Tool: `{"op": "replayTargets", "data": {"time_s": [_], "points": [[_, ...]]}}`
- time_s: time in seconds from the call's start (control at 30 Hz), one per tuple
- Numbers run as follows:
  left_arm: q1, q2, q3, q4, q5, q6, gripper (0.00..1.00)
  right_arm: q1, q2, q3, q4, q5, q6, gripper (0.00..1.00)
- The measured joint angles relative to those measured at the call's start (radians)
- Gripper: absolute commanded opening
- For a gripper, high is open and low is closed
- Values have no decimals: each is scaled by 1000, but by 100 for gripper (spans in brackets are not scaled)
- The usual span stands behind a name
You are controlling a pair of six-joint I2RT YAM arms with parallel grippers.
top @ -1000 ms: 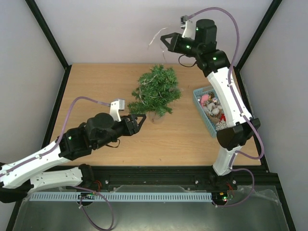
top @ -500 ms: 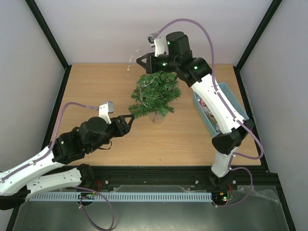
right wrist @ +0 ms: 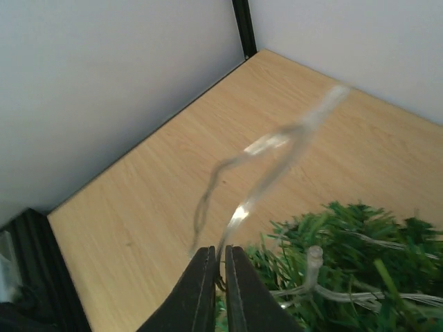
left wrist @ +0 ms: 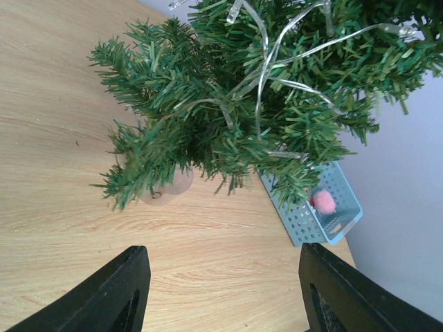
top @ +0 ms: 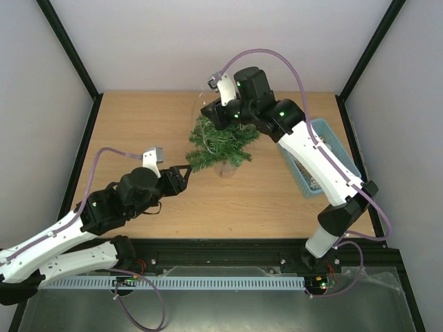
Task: Decorate the small christmas tree
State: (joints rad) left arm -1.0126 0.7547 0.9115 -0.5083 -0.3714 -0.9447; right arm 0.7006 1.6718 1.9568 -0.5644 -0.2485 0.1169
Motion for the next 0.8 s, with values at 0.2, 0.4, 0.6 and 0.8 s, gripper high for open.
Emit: {"op": "replayTargets", "data": {"time_s": [0.2,0.4,0.6,0.8], "points": [[32,23,-10,17,23,8,62,0,-23,-26,0,40,-39,31],[43,37,-10,27,41,15,61,0,-64,-45,1,53,-68,45],[45,39,-10,27,48,17,61,0,-134,-93,14,42,-67,59],[66,39,-10,23,48,21,61,0,-174,-98,75,-16,-36,68]]}}
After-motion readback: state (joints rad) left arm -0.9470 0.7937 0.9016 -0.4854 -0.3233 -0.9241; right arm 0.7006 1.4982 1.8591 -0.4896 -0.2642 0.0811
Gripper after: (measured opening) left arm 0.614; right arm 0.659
